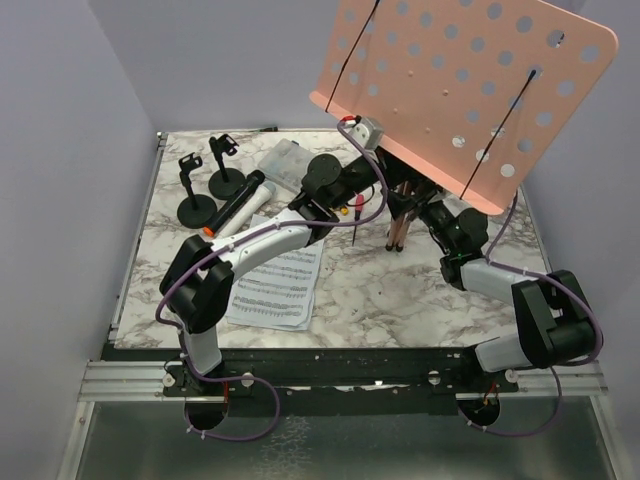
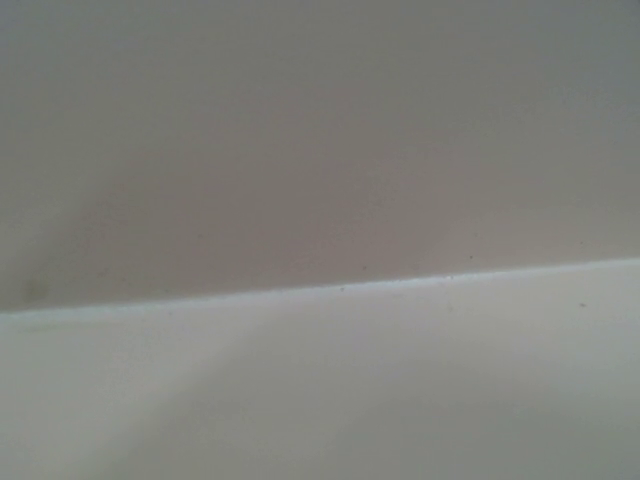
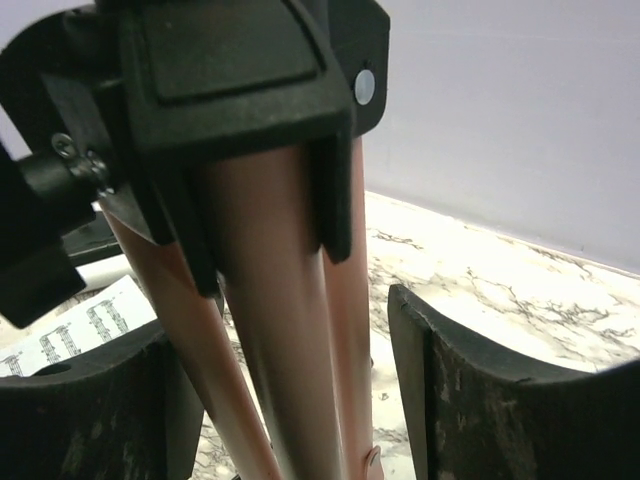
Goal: Pack up the instrument practice props
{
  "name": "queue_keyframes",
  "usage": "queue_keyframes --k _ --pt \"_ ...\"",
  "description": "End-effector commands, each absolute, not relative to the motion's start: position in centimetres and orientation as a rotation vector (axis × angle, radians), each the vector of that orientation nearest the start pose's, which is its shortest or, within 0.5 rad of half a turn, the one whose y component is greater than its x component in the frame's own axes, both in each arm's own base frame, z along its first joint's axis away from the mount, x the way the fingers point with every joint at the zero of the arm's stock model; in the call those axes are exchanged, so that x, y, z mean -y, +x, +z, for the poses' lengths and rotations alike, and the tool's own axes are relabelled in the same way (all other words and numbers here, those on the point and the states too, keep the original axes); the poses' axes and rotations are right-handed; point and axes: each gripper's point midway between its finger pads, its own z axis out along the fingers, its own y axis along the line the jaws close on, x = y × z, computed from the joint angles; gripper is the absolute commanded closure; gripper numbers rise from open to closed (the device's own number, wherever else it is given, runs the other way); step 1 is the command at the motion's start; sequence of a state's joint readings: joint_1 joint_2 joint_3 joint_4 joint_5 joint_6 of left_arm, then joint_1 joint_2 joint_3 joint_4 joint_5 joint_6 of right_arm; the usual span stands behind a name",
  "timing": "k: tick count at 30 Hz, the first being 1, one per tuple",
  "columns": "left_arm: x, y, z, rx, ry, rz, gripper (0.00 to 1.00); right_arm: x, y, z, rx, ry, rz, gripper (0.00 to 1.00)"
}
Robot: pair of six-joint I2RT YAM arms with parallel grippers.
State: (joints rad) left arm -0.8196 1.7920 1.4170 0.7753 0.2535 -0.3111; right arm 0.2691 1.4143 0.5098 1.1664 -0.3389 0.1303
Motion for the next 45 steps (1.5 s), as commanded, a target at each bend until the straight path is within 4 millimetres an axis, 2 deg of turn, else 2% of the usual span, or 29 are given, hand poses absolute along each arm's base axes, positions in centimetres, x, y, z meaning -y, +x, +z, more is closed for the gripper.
queue_keyframes --k 1,7,12,17,23,32,35,41,45 --pt "45.1 35.0 38.2 -1.207 0.556 -1.136 1.0 -17.5 39.8 25.4 -1.253 -0.397 0.557 0.34" --pt "44.7 35.9 38.2 -1.215 0.56 -1.128 1.0 -18.1 40.0 25.2 -1.271 -0.409 0.589 0.42" --pt "45.1 35.7 39.5 -1.222 0.581 -1.146 1.0 -18.1 39.0 25.6 -1.308 -0.414 0.613 0.51" --pt "45.3 35.4 41.4 -1.231 0.581 -1.174 1.0 -17.6 37.2 26.4 -1.332 -0.36 0.655 0.64" --pt "45.8 34.5 42.1 -1.239 0.578 -1.24 1.0 -17.3 35.0 26.1 -1.413 -0.259 0.749 0.69" --pt "47.1 34.5 39.0 -1.319 0.57 -1.253 1.0 -16.1 33.2 23.2 -1.57 0.056 0.893 0.8" --pt "47.7 34.7 37.2 -1.357 0.564 -1.243 1.0 -15.9 33.0 22.2 -1.614 0.125 0.916 0.82" --pt "49.3 34.8 32.3 -1.45 0.572 -1.206 1.0 -15.2 33.0 19.9 -1.667 0.262 0.931 0.87" --pt "50.3 34.9 30.6 -1.476 0.586 -1.204 1.0 -14.5 33.0 18.3 -1.686 0.359 0.922 0.9"
